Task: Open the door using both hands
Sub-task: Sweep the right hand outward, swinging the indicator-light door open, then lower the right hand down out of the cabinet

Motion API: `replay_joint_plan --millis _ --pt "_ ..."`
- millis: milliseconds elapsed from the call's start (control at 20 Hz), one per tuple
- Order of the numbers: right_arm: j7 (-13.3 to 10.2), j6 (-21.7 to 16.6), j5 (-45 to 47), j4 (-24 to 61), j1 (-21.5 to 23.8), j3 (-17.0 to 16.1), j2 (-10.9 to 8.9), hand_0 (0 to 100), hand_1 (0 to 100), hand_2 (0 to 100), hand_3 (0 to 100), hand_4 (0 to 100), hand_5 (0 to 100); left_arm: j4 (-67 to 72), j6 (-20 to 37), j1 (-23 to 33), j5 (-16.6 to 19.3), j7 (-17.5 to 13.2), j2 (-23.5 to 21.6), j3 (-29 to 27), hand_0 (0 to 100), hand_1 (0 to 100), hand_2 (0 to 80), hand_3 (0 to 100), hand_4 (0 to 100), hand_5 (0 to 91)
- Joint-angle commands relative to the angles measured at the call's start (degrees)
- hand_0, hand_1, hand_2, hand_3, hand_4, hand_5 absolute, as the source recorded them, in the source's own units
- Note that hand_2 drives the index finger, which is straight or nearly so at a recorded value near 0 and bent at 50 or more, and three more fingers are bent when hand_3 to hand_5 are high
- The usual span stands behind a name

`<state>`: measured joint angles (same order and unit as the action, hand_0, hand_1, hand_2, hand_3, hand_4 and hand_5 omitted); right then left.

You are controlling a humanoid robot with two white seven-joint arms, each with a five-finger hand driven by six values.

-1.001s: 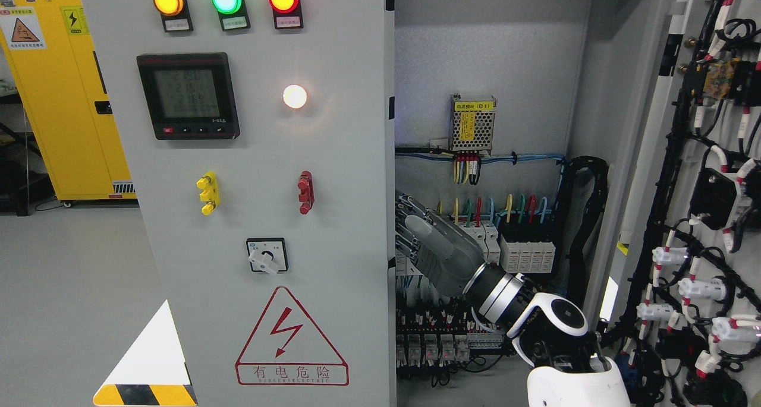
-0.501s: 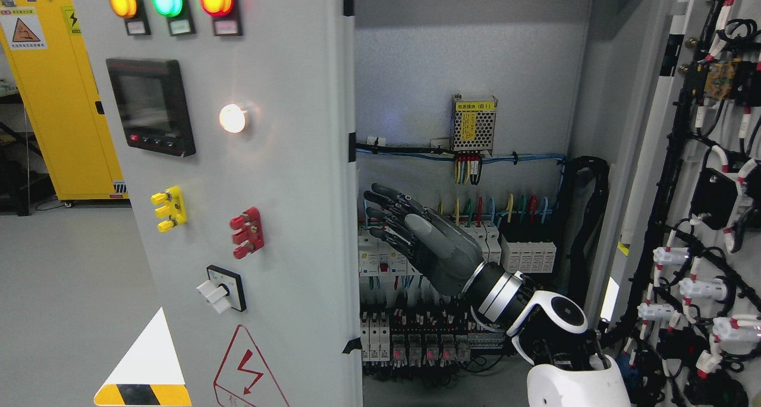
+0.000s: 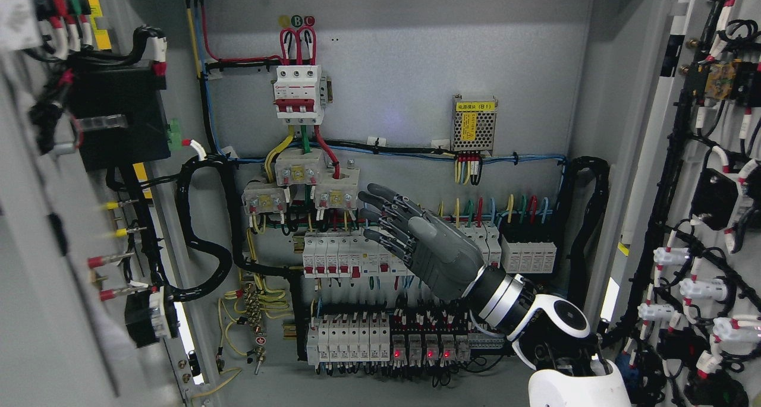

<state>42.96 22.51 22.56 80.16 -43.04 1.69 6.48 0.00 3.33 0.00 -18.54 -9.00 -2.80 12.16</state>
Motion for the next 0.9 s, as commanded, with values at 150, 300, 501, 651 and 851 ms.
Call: replay_joint_plan --millis 150,300,501,651,851 --pt "0.1 1.7 0.4 5.8 3.0 5.9 -0.24 0 50 4 0 0 0 0.7 0.0 -0.2 0.0 0.0 0.1 0.1 12 56 0.0 0 0 0.0" --pt "0.1 1.8 0.4 7.6 4.3 9.1 -0.33 0 50 4 0 0 0 0.6 0.0 -0.2 0.0 0.0 0.1 0.1 12 56 0.0 0 0 0.0" --pt "0.1 2.4 0.2 9.5 7.3 13.1 -0.42 0 50 4 0 0 0 0.6 0.0 -0.2 0.0 0.0 0.1 0.1 12 56 0.0 0 0 0.0" --pt "0.1 2.5 0.2 10.9 9.4 16.0 -0.42 0 50 4 0 0 0 0.6 0.0 -0.1 0.0 0.0 0.0 0.1 12 56 0.0 0 0 0.0" --pt "0.1 2.5 -0.2 13.4 12.1 21.4 -1.30 0 50 4 0 0 0 0.6 0.0 -0.2 0.0 0.0 0.0 0.1 12 56 0.0 0 0 0.0"
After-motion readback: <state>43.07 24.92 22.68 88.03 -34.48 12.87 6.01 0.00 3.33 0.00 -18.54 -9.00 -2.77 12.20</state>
